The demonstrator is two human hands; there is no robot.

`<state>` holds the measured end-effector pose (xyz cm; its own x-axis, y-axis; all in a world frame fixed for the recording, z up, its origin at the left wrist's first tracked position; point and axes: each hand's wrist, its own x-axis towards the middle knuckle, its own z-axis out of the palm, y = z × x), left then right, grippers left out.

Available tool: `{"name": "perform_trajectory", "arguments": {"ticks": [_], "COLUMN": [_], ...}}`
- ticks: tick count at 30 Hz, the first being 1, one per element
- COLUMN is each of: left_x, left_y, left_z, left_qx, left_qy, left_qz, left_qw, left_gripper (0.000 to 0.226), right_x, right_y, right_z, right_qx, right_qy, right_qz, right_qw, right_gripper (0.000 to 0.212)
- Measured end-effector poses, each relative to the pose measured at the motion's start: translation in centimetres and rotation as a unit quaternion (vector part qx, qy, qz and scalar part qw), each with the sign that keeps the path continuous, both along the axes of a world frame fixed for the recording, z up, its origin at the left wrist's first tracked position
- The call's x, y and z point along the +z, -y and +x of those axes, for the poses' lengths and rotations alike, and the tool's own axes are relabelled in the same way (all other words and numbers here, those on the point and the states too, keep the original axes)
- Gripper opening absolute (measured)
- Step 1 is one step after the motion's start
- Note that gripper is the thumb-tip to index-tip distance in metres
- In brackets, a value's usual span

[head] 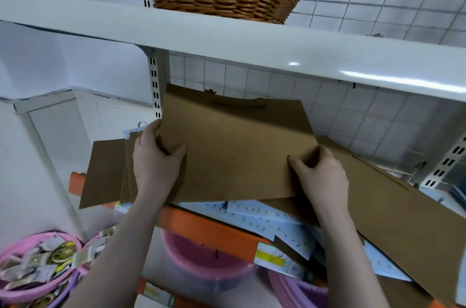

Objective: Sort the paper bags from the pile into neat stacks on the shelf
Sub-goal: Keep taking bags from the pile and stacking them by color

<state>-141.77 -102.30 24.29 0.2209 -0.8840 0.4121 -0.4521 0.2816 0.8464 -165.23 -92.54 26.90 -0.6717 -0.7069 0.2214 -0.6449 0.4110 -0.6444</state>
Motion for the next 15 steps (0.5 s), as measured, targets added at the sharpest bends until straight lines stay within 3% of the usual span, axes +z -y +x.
{"name": "perform_trajectory", "arguments": {"ticks": [15], "left_x": [1.6], "left_y": [-6.9], "left_z": [-3.4], "left_qx": [-0.064], "left_qy": [0.129], "left_qz": [0.043], "left_qw": [0.989], "left_gripper": [0.059], "right_x": [-0.7], "right_y": [-10.1], "right_z": [-1.6], "right_qx": [-0.105], "right_qy": [-0.069], "right_qz": [-0.047], "right_qw": [0.991], "right_gripper": [0.063]}}
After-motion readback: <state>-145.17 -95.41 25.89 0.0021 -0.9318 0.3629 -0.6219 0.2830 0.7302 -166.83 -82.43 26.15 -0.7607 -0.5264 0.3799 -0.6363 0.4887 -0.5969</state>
